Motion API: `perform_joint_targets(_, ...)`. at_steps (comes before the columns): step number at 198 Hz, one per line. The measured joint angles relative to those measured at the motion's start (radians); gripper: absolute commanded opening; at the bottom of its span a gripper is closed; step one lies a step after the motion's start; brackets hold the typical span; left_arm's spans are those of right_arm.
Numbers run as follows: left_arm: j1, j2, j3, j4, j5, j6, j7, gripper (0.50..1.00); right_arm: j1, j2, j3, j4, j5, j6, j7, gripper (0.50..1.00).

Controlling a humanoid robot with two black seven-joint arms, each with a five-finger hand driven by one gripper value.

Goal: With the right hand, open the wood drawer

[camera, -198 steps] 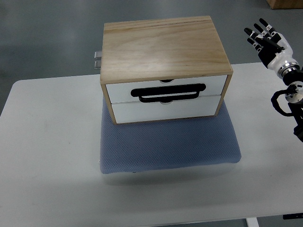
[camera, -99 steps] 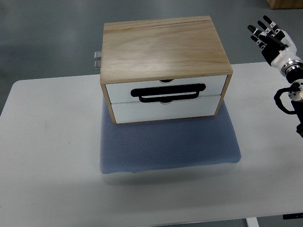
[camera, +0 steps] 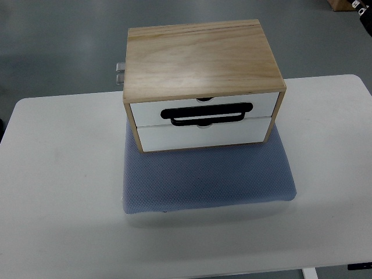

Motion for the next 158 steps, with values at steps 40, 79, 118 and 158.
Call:
perform_joint_targets(40, 0.0, 0.0, 0.0, 0.0, 0.0, 0.0, 0.0, 1.0, 0.265, -0.089, -0.353, 0.074, 0.078, 0.114, 0.007, 0.934)
perform_joint_targets(79, 0.0, 0.0, 0.0, 0.0, 0.0, 0.0, 0.0, 1.0, 0.557, -0.093, -0.661, 0.11, 0.064, 0.305, 0.005, 0.934)
perform_joint_targets(118, 0.0, 0.0, 0.0, 0.0, 0.0, 0.0, 0.0, 1.0, 0.851, -0.044, -0.952, 0.19, -0.028, 0.458, 0.002, 0.934)
perform_joint_targets(158, 0.0, 0.0, 0.0, 0.0, 0.0, 0.0, 0.0, 1.0, 1.017, 0.044, -1.112, 0.311, -0.163, 0.474, -0.004, 0.936)
